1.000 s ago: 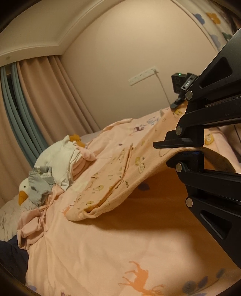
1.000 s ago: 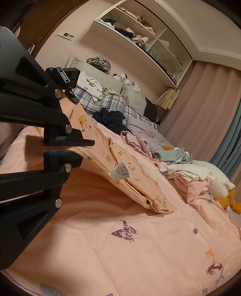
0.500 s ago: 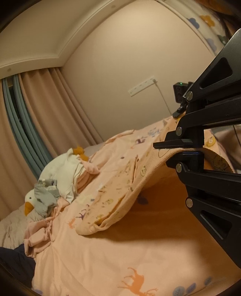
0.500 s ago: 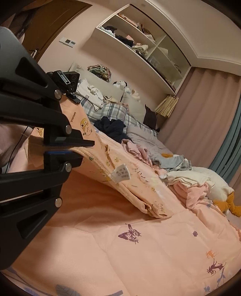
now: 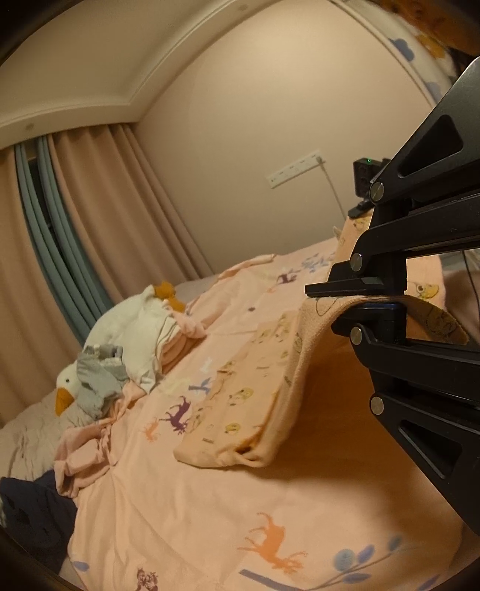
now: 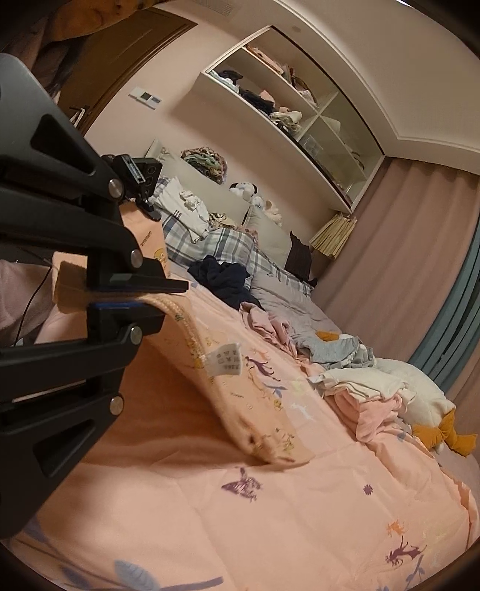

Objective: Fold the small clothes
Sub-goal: 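Grasp the hem with the left tool while the right tool grasps the hem, then lift the hem with both tools and fold it toward the collar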

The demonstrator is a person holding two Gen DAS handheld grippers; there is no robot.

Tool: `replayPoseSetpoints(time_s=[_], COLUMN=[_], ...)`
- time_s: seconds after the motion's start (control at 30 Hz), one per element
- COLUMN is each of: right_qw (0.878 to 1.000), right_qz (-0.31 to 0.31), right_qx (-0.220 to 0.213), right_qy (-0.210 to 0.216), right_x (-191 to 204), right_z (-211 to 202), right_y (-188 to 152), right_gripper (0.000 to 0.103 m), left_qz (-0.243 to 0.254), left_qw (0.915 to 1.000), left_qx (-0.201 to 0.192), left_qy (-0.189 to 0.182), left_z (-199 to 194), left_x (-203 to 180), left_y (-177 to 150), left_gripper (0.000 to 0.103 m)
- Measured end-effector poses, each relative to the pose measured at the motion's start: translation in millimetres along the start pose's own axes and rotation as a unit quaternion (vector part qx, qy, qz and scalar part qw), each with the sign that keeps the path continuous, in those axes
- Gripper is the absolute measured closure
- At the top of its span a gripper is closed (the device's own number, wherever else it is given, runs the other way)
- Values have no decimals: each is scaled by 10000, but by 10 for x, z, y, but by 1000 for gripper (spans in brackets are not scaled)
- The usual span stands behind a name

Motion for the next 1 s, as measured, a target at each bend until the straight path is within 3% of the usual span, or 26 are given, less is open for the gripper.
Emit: replayPoseSetpoints(time_s=[0.17, 0.53, 0.67, 0.87, 1.0], right_qw=[9997, 9937, 9882, 9782, 9711], right_qz=[172, 584, 686, 935, 1070], right_qx=[-69, -102, 31, 66, 122], right_qy=[-127, -956, -1367, -1851, -2128], right_x=[-146, -905, -1277, -1780, -2032], right_z=[278, 1026, 1324, 1588, 1656], right_y=[263, 875, 949, 1029, 1046], right_gripper=[96, 96, 96, 96, 95], left_qz=[-140, -459, -464, -899, -1023], left_qw=[9995, 9935, 9906, 9851, 9779], left_qx=[51, 191, 313, 295, 279], left_qy=[283, 1020, 1247, 1433, 1801], left_z=[254, 916, 1180, 1468, 1582], left_x=[228, 914, 1145, 1561, 1854], left_y=[229, 731, 792, 928, 974], left_gripper=[103, 103, 103, 103, 103])
Point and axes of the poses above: each gripper's, at about its wrist camera, not at the fingertips, and z roughly the way its jaws point, x to its left, y to its top, the point moved 10 cm from there along z, roughly the way its jaws point, and after that the axes turned 11 degrees about -x, right-handed, at the moved point
